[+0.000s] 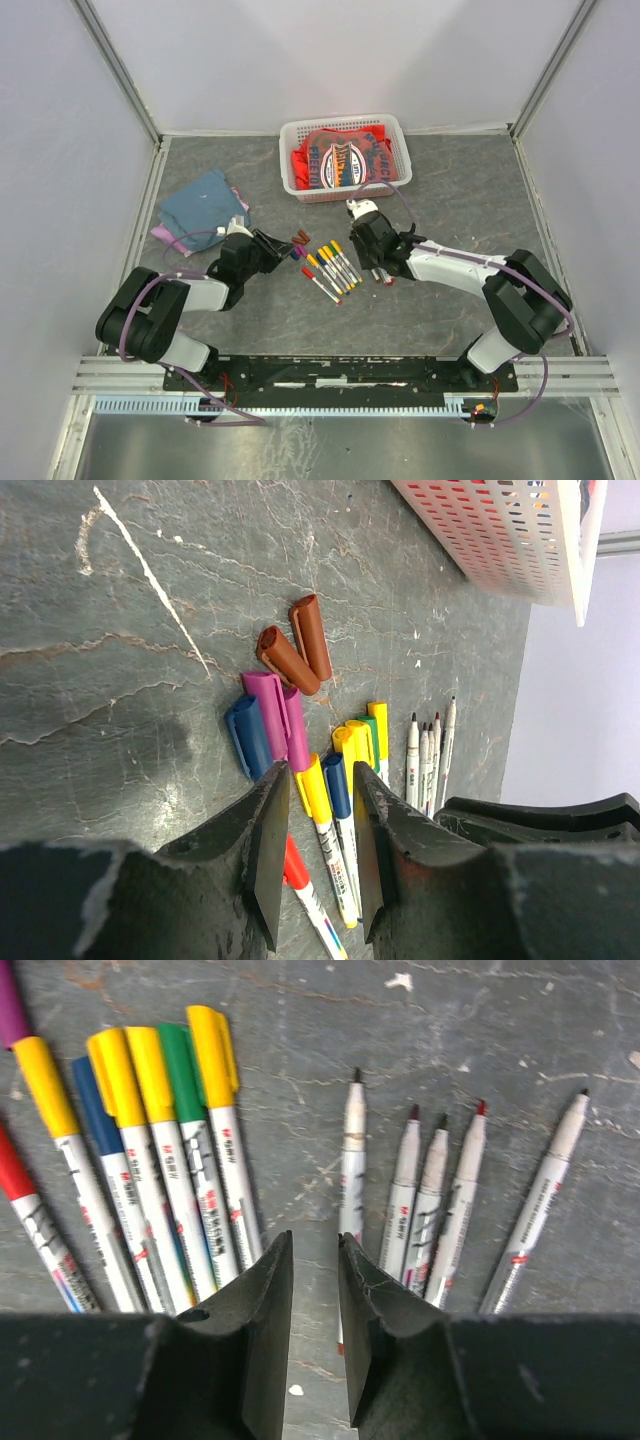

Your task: Open the pen caps

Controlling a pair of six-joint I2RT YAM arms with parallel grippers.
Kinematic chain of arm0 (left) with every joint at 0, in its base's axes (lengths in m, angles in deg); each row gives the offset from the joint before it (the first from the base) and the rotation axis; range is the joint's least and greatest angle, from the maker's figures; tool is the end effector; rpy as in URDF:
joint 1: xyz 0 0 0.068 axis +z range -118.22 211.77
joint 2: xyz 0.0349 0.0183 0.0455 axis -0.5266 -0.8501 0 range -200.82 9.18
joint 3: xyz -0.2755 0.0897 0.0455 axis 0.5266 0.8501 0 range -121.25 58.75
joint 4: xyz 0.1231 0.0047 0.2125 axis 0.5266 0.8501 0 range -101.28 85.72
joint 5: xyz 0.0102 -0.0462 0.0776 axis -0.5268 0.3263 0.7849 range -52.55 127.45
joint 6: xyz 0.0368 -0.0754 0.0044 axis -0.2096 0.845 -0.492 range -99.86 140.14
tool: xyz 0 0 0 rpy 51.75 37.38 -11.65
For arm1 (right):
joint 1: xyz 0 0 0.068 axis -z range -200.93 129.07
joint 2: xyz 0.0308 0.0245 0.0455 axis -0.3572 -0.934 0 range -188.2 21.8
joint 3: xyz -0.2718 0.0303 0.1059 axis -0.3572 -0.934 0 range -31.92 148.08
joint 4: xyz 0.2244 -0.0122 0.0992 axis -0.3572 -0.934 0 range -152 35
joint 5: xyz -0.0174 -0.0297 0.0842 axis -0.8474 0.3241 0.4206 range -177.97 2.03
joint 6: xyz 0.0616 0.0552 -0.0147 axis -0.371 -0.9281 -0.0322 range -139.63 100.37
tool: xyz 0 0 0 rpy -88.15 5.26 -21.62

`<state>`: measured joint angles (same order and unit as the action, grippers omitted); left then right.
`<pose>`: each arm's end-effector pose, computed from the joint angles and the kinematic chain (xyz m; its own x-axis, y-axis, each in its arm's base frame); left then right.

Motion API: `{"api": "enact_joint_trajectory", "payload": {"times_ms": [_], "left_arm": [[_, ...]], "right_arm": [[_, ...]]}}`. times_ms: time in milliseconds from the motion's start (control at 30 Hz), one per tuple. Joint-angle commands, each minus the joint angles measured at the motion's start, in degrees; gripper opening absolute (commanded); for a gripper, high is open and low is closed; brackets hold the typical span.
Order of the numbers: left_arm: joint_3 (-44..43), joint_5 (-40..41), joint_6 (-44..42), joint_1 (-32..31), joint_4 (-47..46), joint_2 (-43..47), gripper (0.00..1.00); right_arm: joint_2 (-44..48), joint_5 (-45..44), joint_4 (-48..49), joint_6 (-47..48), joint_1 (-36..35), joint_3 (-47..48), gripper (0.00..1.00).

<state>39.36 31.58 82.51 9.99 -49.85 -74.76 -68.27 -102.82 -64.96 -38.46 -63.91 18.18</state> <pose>0.2521 -0.1088 0.1524 -0.5913 -0.7127 -0.3774 -0.1495 0.5566 -0.8172 0.2523 0.2093 0.1871 -0.7036 -0.2291 -0.6726 -0.3287 0.9442 0.0222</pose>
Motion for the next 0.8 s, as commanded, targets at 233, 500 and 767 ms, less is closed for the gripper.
{"api": "enact_joint_trajectory", "payload": {"times_ms": [233, 500, 767], "left_arm": [[-0.35, 0.81, -2.04, -0.02, -0.38, 1.77, 0.38], [0.11, 0.62, -1.64, 0.03, -1.31, 1.63, 0.38], [0.06, 0.34, -1.27, -0.08, -2.31, 0.81, 0.38]], "right_arm": [[-4.84, 3.60, 1.55, 1.34, -3.12, 6.17, 0.32], [-7.02, 2.99, 1.76, 1.08, -3.16, 6.58, 0.32], [-8.06, 2.64, 1.89, 1.21, -3.16, 6.93, 0.32]]}}
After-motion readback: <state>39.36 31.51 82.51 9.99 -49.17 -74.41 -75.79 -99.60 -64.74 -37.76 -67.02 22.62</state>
